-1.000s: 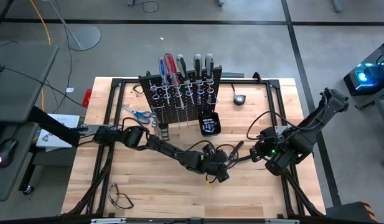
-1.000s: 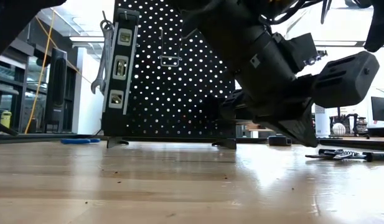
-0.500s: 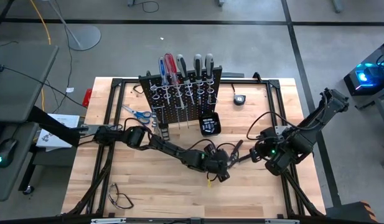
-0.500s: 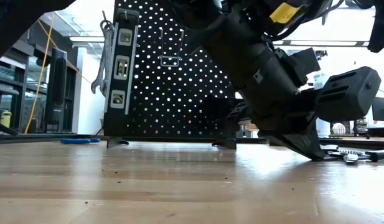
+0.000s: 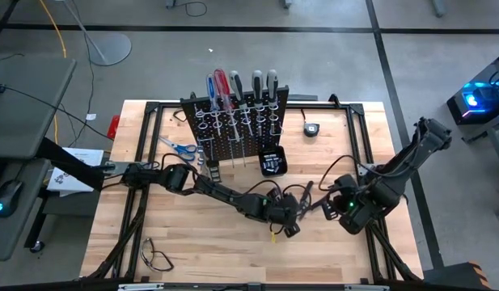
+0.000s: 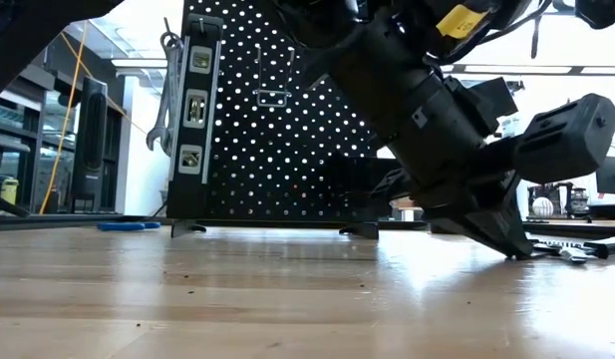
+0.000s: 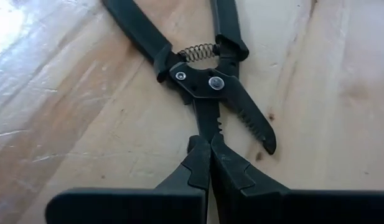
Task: Hang tools onto peg board
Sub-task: Hang the black pliers on the pegboard
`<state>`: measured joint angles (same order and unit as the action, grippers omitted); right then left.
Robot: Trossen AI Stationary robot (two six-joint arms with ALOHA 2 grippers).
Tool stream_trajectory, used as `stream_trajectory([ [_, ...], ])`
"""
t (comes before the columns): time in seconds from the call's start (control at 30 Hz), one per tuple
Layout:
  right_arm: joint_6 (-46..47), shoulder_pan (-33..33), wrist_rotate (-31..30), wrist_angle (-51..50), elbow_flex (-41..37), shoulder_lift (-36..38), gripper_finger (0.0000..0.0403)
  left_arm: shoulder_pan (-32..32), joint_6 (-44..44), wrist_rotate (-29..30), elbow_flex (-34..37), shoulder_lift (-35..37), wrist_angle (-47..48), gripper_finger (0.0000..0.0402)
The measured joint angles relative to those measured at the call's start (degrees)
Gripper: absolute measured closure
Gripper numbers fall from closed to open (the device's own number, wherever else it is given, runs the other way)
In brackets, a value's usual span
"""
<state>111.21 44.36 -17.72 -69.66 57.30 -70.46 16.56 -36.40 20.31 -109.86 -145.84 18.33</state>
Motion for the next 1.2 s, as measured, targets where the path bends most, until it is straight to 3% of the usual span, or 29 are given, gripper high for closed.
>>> stream_trajectory([
  [0.13,1.9,0.3,5.0,1.3,0.0,-0.8,0.0401,-0.4,-1.1,-4.1,0.0,0.1,0.2,0.0401],
  [0.27,8.7,2.3,5.1,3.4,-2.7,-2.3,0.0375,-0.4,-1.3,-6.6,0.0,0.2,1.6,0.0401],
  [0.4,16.6,1.7,3.2,7.7,-9.5,-2.3,0.0311,-0.3,0.5,-7.2,0.0,0.2,1.6,0.0401],
  [0.5,17.4,-2.3,3.3,13.7,-14.3,-2.3,0.0247,-0.2,0.4,-7.2,0.0,0.2,1.5,0.0401],
  [0.63,18.4,-7.4,7.6,27.1,-21.5,-2.2,0.0169,-0.2,0.5,-7.4,0.0,0.2,1.4,0.0401],
  [0.73,20.2,-11.1,10.9,32.3,-26.0,-2.2,0.0135,-0.1,0.6,-7.0,0.0,0.2,1.2,0.0401],
  [1.0,18.8,-22.4,11.6,31.9,-27.4,-2.4,0.0128,-0.1,0.6,-6.9,0.0,0.2,-0.6,0.0401],
  [1.2,13.6,-27.1,13.0,35.0,-27.4,-1.8,0.0128,-0.1,1.1,-6.7,0.0,0.2,-0.6,0.0401],
])
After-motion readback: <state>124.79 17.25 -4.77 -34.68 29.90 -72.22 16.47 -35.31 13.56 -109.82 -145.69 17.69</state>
